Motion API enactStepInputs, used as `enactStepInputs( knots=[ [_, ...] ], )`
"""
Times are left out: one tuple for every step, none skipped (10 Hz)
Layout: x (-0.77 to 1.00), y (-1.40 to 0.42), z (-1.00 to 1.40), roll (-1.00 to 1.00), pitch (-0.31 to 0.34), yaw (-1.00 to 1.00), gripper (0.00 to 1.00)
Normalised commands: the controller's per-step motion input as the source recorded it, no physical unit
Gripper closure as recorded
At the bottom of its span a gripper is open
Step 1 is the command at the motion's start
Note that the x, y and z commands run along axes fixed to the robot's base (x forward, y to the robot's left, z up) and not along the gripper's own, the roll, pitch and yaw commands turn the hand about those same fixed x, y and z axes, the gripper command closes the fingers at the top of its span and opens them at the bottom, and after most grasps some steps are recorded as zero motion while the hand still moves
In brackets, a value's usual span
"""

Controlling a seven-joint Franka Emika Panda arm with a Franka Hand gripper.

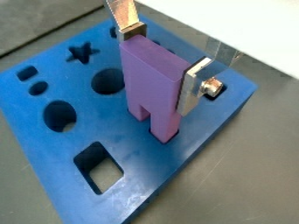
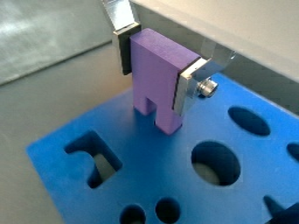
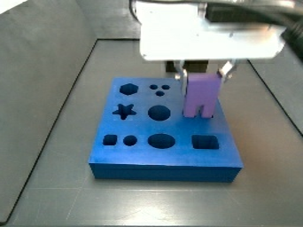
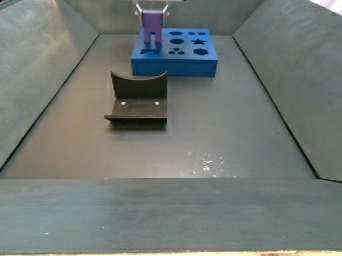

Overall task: Pick up the double-square object. Move up. Place the double-square object on the fixture. Regrasp the double-square object. Move to above the board. Insert the double-square object.
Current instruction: Insert the double-square object.

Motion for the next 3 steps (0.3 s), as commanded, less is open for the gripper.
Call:
enactStepInputs(
  knots=[
    [0.00, -0.20, -0.80, 0.41, 0.000, -0.03, 1.00],
    [0.00, 0.00, 0.00, 0.00, 0.000, 0.00, 0.00],
    [0.00, 0.00, 0.00, 0.00, 0.000, 0.00, 0.00]
  ],
)
